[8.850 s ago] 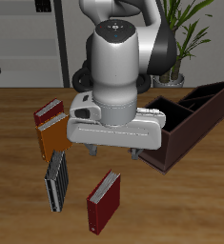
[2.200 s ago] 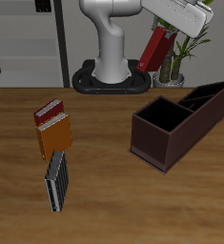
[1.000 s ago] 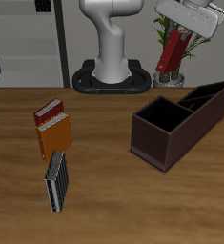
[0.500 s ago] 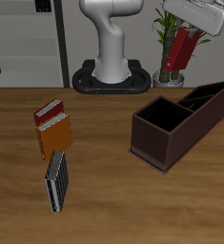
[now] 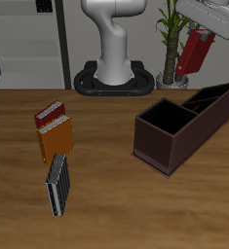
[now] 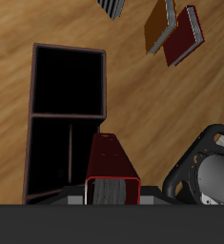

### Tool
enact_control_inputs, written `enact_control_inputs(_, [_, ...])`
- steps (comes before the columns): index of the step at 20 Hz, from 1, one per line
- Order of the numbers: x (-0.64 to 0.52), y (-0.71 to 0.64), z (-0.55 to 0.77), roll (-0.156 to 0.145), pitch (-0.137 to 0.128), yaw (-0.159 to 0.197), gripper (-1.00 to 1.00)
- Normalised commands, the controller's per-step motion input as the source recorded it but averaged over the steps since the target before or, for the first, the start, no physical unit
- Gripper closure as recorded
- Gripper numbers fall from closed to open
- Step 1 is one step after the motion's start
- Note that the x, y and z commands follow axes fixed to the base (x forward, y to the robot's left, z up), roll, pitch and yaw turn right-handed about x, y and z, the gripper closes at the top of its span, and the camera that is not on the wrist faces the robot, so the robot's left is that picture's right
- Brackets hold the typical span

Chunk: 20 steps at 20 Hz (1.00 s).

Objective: Place the left red book into the left desk caddy's back compartment and place the striped book into the left desk caddy's left compartment and place the right red book into the left desk caddy's front compartment

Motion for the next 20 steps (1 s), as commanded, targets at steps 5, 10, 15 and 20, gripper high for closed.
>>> enact_control_inputs(5, [0.16,0.36,-0.07,0.075,0.051,-0.019,1.00])
enact_control_inputs(10, [0.16,0.23,0.01,0.052,0.023,0.003,1.00])
enact_control_inputs(15, [0.20,0.18,0.04,0.019,0.000,0.020,1.00])
enact_control_inputs(20, [0.18,0.11,0.02,0.027,0.006,-0.003,1.00])
